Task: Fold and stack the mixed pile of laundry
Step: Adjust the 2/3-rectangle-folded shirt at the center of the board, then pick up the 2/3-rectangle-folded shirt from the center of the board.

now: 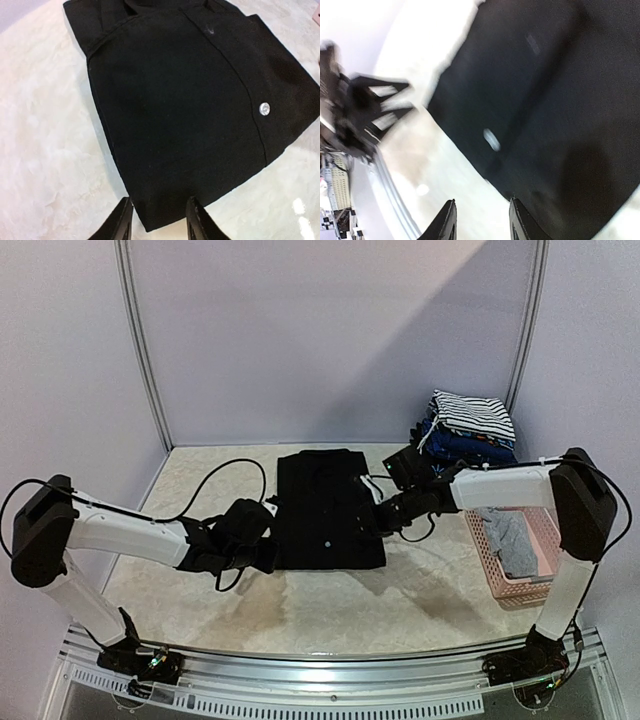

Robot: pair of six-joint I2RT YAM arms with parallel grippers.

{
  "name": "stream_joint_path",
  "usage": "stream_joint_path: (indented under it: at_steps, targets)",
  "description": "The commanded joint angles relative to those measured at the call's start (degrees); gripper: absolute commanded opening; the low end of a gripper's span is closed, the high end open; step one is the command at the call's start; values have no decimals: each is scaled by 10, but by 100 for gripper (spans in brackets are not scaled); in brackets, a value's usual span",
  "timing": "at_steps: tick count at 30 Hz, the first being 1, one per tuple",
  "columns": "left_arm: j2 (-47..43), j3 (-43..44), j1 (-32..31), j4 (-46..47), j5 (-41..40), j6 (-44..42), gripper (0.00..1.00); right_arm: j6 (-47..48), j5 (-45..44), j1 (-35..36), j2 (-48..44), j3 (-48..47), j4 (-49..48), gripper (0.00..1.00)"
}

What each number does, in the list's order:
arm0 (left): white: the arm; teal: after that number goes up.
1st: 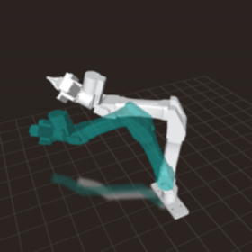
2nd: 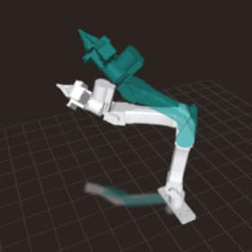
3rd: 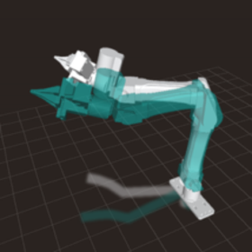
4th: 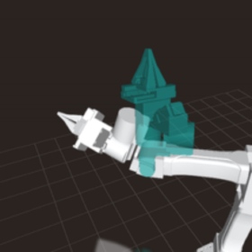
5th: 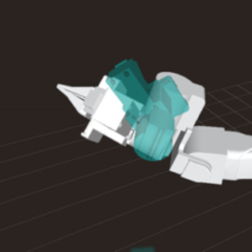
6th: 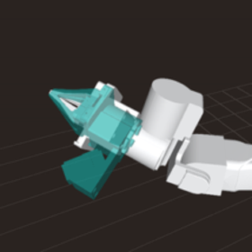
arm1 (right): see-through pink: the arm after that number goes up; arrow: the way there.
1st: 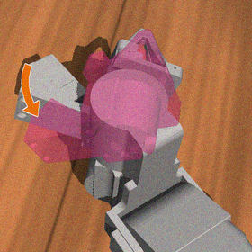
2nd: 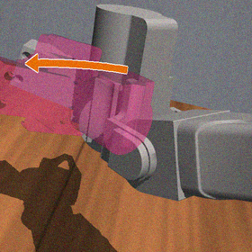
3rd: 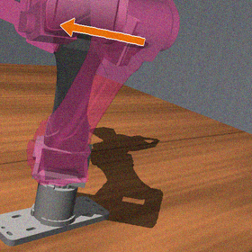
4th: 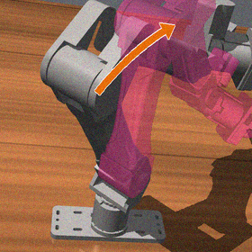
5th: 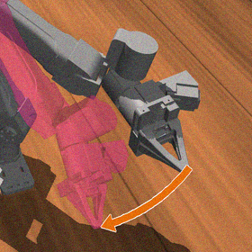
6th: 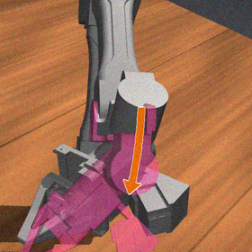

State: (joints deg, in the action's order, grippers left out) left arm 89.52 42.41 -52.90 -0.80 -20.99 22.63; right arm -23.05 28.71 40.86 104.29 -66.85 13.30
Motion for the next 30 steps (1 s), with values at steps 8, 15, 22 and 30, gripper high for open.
stream_joint_path:
  at_steps: [8, 15, 22, 30]
  targets:
    - [-10, 30, -44, 22, -67, -144, 47, 37, 57, -9, 188, -233, 59, 36]
    - [-21, 14, -67, 55, -117, -208, 49, 28, 74, -28, 283, -288, 72, 36]
    - [-21, -5, -94, 123, -123, -300, 62, 47, 82, -29, 320, -314, 91, 35]
    - [-11, -3, -125, 145, -136, -404, 66, 82, 61, -30, 233, -290, 109, 36]
